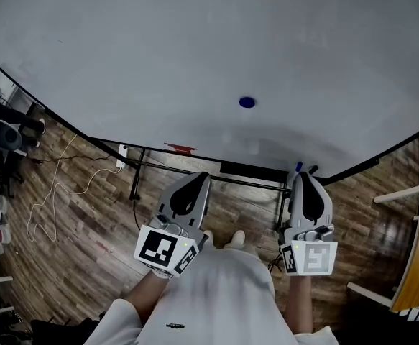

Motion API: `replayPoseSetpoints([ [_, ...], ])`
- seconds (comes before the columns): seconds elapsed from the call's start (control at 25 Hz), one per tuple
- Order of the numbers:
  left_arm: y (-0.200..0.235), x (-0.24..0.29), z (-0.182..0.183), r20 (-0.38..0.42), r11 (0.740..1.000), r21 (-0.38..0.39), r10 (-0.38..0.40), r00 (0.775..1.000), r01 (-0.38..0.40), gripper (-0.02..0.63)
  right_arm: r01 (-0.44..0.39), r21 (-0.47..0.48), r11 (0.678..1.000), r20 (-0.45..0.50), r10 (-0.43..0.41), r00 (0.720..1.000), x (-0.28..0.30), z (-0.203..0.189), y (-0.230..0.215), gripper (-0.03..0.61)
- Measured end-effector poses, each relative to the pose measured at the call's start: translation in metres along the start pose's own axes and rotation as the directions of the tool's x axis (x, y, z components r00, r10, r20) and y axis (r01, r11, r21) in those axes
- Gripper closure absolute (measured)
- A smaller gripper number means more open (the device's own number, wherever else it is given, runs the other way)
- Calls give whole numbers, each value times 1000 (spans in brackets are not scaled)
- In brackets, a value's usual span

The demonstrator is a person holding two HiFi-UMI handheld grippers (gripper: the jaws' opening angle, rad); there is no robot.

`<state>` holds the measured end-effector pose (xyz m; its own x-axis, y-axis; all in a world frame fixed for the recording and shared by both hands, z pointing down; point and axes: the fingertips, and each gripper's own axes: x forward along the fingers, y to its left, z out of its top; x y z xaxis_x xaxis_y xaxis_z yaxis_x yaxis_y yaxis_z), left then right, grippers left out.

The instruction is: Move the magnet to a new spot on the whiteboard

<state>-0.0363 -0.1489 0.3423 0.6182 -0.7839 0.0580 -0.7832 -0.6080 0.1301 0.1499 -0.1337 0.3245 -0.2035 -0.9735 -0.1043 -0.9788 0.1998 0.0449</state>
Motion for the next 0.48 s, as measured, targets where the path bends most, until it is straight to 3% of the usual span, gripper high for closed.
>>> replayPoseSetpoints([
  [0.48, 2, -4, -2, -3, 1000, 2, 10, 1000, -10, 607, -41, 23, 999, -47, 42, 998, 1, -16, 14, 569],
])
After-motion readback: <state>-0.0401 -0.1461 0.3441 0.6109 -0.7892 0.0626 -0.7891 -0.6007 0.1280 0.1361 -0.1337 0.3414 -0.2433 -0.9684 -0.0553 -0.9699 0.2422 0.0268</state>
